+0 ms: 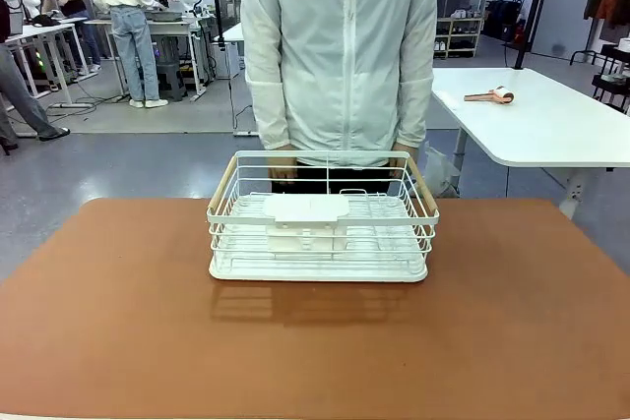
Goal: Clean the table.
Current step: Pick up the Lint Roller when the human hands it over.
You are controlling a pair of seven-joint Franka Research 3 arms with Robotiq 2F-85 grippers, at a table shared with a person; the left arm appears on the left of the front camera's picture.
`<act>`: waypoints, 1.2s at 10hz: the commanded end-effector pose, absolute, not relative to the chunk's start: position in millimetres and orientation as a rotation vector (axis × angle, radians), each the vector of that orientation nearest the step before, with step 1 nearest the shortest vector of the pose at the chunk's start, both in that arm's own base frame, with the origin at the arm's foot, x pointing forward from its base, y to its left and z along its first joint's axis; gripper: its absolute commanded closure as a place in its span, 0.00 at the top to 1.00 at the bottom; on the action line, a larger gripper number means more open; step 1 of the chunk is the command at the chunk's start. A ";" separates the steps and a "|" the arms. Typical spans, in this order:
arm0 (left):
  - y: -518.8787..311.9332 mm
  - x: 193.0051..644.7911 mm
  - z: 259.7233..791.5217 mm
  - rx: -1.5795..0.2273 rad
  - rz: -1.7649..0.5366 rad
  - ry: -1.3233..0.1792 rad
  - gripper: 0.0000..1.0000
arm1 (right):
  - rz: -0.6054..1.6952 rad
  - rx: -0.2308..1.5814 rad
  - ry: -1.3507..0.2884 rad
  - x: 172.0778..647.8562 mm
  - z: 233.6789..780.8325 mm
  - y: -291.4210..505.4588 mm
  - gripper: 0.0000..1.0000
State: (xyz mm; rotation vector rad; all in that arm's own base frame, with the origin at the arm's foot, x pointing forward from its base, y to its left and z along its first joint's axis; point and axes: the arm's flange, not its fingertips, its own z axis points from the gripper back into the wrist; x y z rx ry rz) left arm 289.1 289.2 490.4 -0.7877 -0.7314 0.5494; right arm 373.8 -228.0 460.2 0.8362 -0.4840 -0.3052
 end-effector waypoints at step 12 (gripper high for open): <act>294.3 283.0 491.2 -0.802 0.536 -0.747 1.00 | -0.315 0.847 -0.487 371.8 457.8 -231.7 1.00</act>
